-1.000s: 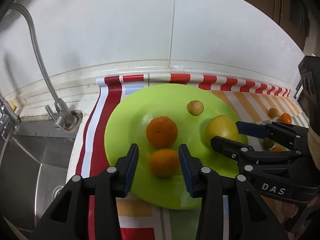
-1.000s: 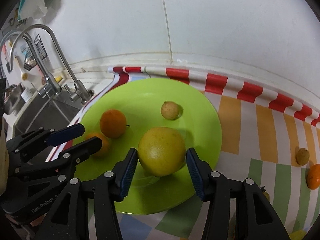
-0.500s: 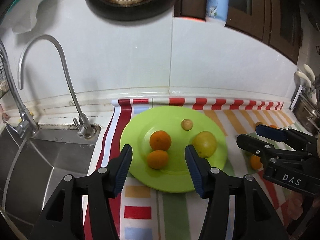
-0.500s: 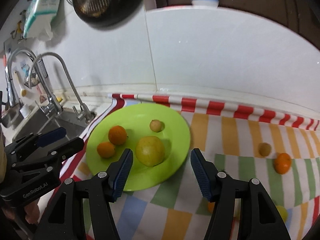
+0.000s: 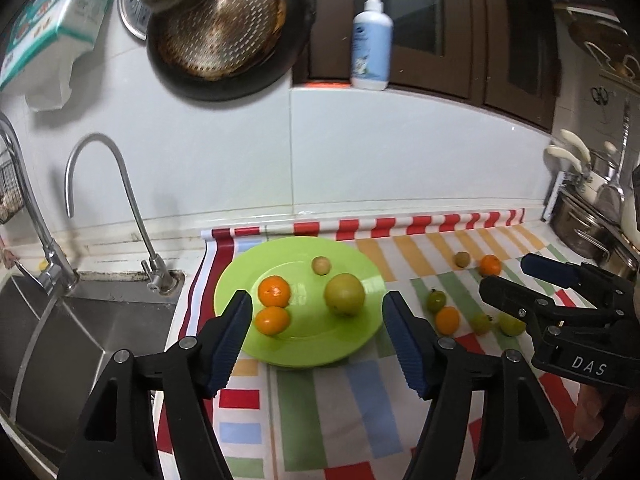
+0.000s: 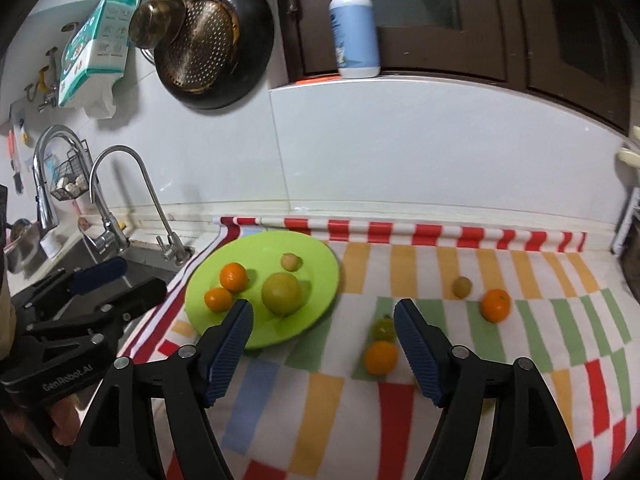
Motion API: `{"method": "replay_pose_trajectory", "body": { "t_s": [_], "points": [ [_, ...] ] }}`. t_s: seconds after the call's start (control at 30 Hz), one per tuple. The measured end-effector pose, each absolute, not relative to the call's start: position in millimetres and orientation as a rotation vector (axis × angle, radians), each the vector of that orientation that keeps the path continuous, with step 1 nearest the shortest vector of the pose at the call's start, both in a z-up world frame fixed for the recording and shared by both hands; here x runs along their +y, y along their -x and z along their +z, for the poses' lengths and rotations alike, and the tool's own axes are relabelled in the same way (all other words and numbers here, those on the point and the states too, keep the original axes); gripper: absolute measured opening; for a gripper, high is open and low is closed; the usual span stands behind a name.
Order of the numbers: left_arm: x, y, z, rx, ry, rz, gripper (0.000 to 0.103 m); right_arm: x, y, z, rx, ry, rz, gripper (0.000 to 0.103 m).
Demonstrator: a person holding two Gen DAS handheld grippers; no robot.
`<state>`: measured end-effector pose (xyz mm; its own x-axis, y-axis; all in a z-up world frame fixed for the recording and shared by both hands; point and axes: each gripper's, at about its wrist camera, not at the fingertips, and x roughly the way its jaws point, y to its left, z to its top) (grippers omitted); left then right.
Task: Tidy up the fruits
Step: 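Withdraw both open tools from the plate back over the cloth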
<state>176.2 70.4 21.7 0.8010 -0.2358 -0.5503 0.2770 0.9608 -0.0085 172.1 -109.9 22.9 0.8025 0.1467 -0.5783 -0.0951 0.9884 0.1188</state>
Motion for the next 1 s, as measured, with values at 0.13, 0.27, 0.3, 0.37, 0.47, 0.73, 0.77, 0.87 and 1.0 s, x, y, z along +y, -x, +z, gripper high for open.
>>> {"method": "replay_pose_trajectory", "body": {
  "t_s": [0.13, 0.27, 0.3, 0.37, 0.47, 0.73, 0.77, 0.87, 1.0],
  "points": [
    [61.1, -160.4, 26.4, 0.551, -0.103, -0.276, 0.071, -122.2, -150.8, 21.8, 0.618, -0.084, 0.079, 0.074],
    [50.6, -146.5, 26.2, 0.542, -0.109, -0.293, 0.074, -135.3, -131.8, 20.3, 0.609, -0.087, 0.034, 0.074],
    [48.3, -144.2, 25.9, 0.54, -0.108, -0.297, 0.075, -138.4, -127.7, 19.8, 0.608, -0.092, 0.025, 0.074],
    [42.1, -139.8, 25.3, 0.536, -0.109, -0.305, 0.075, -143.8, -121.1, 18.6, 0.608, -0.096, 0.011, 0.074],
    [33.4, -135.7, 23.4, 0.531, -0.113, -0.316, 0.075, -152.5, -112.1, 17.5, 0.607, -0.091, -0.011, 0.074],
    [6.8, -133.7, 20.4, 0.517, -0.116, -0.336, 0.075, -180.8, -102.5, 11.4, 0.617, -0.101, -0.065, 0.074],
    [3.2, -134.5, 19.7, 0.516, -0.12, -0.335, 0.075, -183.8, -103.0, 9.9, 0.622, -0.104, -0.069, 0.074],
    [-8.1, -140.2, 14.2, 0.536, -0.138, -0.348, 0.076, -193.7, -104.2, 5.1, 0.631, -0.115, -0.077, 0.074],
    [-19.6, -147.7, 4.8, 0.553, -0.158, -0.361, 0.075, -204.0, -107.1, -2.9, 0.647, -0.122, -0.088, 0.074]
  ]
}}
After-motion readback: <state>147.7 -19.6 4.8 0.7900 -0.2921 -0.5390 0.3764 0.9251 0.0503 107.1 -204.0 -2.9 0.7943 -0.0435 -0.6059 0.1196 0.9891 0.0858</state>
